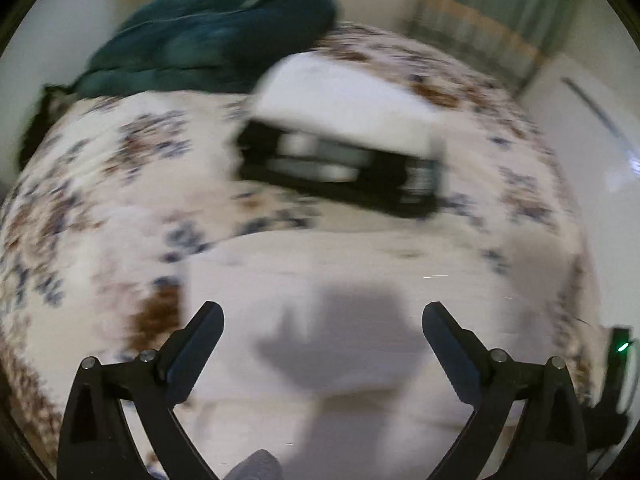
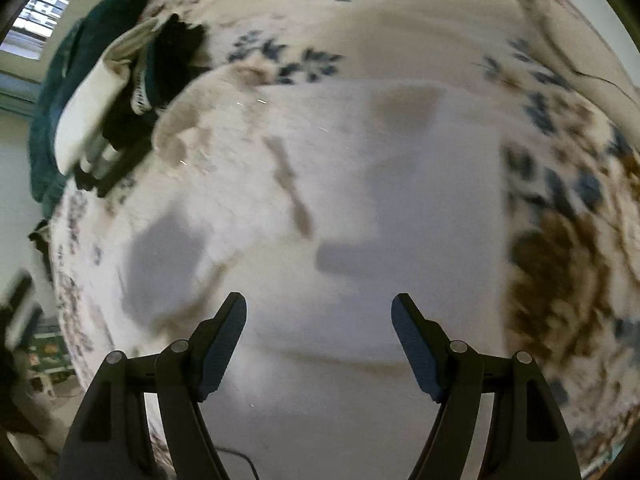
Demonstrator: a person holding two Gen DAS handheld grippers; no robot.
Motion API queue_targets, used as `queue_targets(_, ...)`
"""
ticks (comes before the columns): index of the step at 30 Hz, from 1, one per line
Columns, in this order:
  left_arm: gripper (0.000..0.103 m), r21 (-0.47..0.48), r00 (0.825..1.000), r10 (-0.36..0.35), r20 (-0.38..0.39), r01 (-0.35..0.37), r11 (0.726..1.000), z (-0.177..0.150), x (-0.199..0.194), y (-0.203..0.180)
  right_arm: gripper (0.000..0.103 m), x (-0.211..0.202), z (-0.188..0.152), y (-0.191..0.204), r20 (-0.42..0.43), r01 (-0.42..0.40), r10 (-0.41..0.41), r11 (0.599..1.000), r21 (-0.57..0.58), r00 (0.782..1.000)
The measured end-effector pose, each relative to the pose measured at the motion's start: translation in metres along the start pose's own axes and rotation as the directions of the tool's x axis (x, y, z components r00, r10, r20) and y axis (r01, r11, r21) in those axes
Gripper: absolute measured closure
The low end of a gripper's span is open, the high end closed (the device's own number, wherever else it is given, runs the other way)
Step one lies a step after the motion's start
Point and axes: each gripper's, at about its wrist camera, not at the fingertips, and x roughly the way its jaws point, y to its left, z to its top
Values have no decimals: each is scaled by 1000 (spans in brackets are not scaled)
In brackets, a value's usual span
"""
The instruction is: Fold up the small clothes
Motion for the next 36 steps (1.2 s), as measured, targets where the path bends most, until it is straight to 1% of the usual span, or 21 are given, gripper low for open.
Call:
queue_targets(2, 1, -22, 996, 84, -4, -84, 996, -7, 3, 28, 26, 19, 16, 13, 19, -27, 27, 1000, 11, 999)
queue_targets(4, 1, -27, 987, 159, -21, -160, 987, -15, 7, 47, 27, 42, 31, 31, 21, -42, 42, 999, 25, 999)
queue_targets(5, 1, -38, 981, 192, -36, -194, 980, -21, 10, 57, 35, 59, 41, 39, 8, -45, 45, 998, 32, 999)
queue_targets(6, 1, -50, 980, 196, -44, -198, 979, -23, 11, 63, 48, 70, 45, 44, -3, -50, 50, 998, 36, 999)
queue_targets(7, 1, -67, 978, 202, -55, -205, 976, -26, 13, 70, 86, 77, 49, 48, -17, -42, 43, 999, 34, 999)
queue_targets(8, 1, -80, 975, 212, -65, -216, 973, -28, 15, 73, 96, 84, 53, 56, -17, 0, 0, 1000, 21, 1000)
queue_targets(12, 1, -108, 975, 204, -85, -212, 971, -29, 21, 78, 96, 46, 44, 69, 104, 41, -38, 999, -29, 994)
queue_targets(16, 1, -98, 980, 178, -93, -187, 977, -22, 29, 66, 96, -2, 34, 49, 170, 99, -97, 995, -6, 981)
queue_targets(19, 1, -95, 983, 140, -115, -151, 984, -14, 41, 56, 96, -21, 34, 12, 156, 148, -154, 988, 52, 976)
queue_targets(21, 1, -81, 985, 124, -121, -134, 988, -7, 54, 49, 96, -25, 34, -16, 140, 193, -204, 977, 86, 969)
queue_targets(22, 1, -69, 984, 122, -126, -132, 989, -4, 61, 44, 96, -24, 35, -27, 123, 196, -208, 975, 100, 970)
queue_targets(24, 1, -35, 983, 120, -142, -126, 991, 2, 80, 36, 96, -14, 36, -47, 69, 187, -197, 973, 132, 978)
queue_targets(27, 1, 39, 974, 154, -167, -150, 988, 7, 111, 26, 95, 6, 37, -57, 19, 240, -244, 964, 116, 970)
queue_targets(28, 1, 63, 970, 168, -177, -159, 985, 7, 122, 25, 93, 11, 39, -62, -1, 249, -251, 961, 120, 968)
queue_targets(30, 1, 105, 960, 193, -202, -175, 979, 6, 141, 25, 81, 18, 41, -67, -42, 261, -258, 956, 135, 965)
queue_targets(31, 1, 118, 957, 198, -212, -176, 977, 4, 147, 26, 71, 15, 42, -67, -38, 268, -265, 953, 144, 964)
queue_targets(32, 1, 128, 958, 193, -214, -169, 977, 3, 150, 28, 60, 7, 42, -63, -1, 248, -251, 956, 155, 968)
queue_targets(33, 1, 139, 961, 183, -210, -156, 978, 2, 150, 29, 53, 0, 41, -59, 37, 217, -225, 964, 152, 974)
queue_targets(34, 1, 154, 963, 179, -202, -150, 977, 0, 148, 29, 40, -2, 41, -54, 60, 201, -211, 970, 137, 976)
queue_targets(35, 1, 168, 964, 181, -194, -149, 974, -1, 146, 30, 38, 3, 40, -48, 59, 210, -217, 972, 100, 974)
queue_targets(36, 1, 178, 966, 179, -189, -146, 973, -2, 144, 30, 38, 11, 40, -45, 31, 229, -232, 971, 75, 972)
